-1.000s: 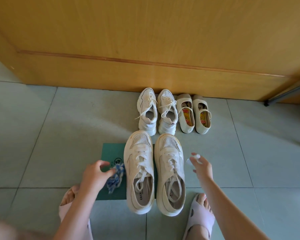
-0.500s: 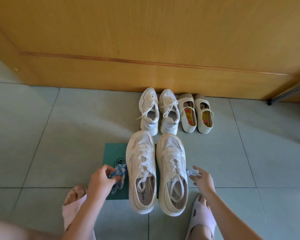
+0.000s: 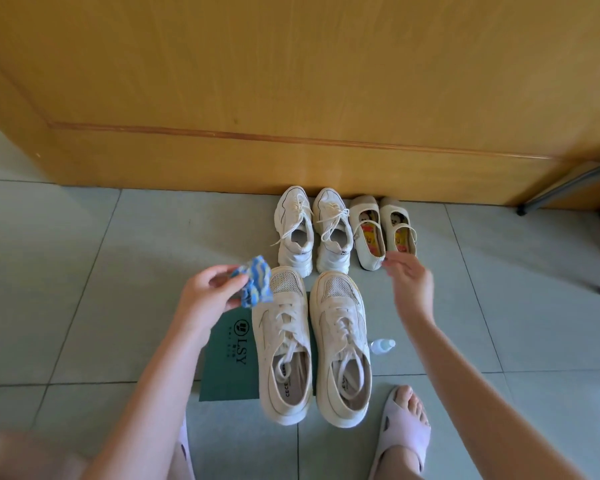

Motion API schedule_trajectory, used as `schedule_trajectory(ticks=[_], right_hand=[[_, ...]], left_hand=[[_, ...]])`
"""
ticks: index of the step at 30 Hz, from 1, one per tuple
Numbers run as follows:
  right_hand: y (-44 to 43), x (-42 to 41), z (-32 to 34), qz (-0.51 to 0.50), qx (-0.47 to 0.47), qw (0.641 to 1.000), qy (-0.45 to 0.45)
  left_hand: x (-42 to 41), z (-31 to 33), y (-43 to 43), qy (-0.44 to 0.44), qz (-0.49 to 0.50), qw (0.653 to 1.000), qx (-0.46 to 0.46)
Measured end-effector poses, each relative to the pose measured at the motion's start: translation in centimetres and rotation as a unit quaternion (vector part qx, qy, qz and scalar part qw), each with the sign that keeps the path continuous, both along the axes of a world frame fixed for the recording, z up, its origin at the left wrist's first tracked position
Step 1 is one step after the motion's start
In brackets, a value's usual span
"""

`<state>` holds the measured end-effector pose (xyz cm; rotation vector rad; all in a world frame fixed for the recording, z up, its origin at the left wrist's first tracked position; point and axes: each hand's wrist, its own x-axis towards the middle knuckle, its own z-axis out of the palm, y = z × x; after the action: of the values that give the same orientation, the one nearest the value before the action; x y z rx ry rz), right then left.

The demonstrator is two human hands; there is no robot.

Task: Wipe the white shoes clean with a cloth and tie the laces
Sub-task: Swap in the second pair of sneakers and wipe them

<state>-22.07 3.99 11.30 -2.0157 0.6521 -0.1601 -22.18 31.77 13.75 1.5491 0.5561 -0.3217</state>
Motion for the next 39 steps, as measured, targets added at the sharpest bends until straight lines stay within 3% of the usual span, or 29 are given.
schedule_trajectory(ticks=[3,6,10,14,19,23,27,29,32,34,39], right_hand=[[5.1,1.2,4.5,0.177,0.118,0.975,0.07],[8.4,1.5,6.5,0.264,0.126,0.952,0.093],[8.7,2.6,7.4,0.199,0.154,0.968,0.027],[7.7,3.3,7.2,0.162,0.227,0.959,0.056],[6.5,3.6,8.3,0.201,0.15,0.967,0.035],[6.1,4.2,9.5,0.245,0.148,0.958,0.027],[6.2,4.6,10.5,0.272,0.208,0.938,0.047],[6.1,4.7,11.0,0.287,0.213,0.932,0.054],[6.1,4.5,10.9,0.28,0.243,0.927,0.053],[6.1,4.5,10.5,0.26,0.24,0.934,0.047],[5.0,4.4,8.9,0.163,0.237,0.955,0.07]], left_hand=[[1.2,1.9,-1.8,0.004,0.011,0.997,-0.072],[2.0,3.4,-3.3,0.01,-0.023,0.996,-0.085],[3.4,5.0,-3.8,0.022,-0.078,0.994,-0.077],[3.7,5.5,-3.4,0.05,-0.142,0.988,-0.045],[3.6,6.0,-2.7,0.055,-0.23,0.97,0.052],[3.8,6.4,-2.1,0.089,-0.287,0.954,0.013],[3.8,6.0,-2.2,-0.001,-0.34,0.94,0.009],[4.1,6.0,-2.0,0.0,-0.349,0.936,-0.039],[4.0,5.5,-1.9,0.089,-0.353,0.92,-0.146],[3.2,5.0,-2.1,0.123,-0.336,0.919,-0.165],[2.2,4.1,-2.6,0.13,-0.181,0.949,-0.224]])
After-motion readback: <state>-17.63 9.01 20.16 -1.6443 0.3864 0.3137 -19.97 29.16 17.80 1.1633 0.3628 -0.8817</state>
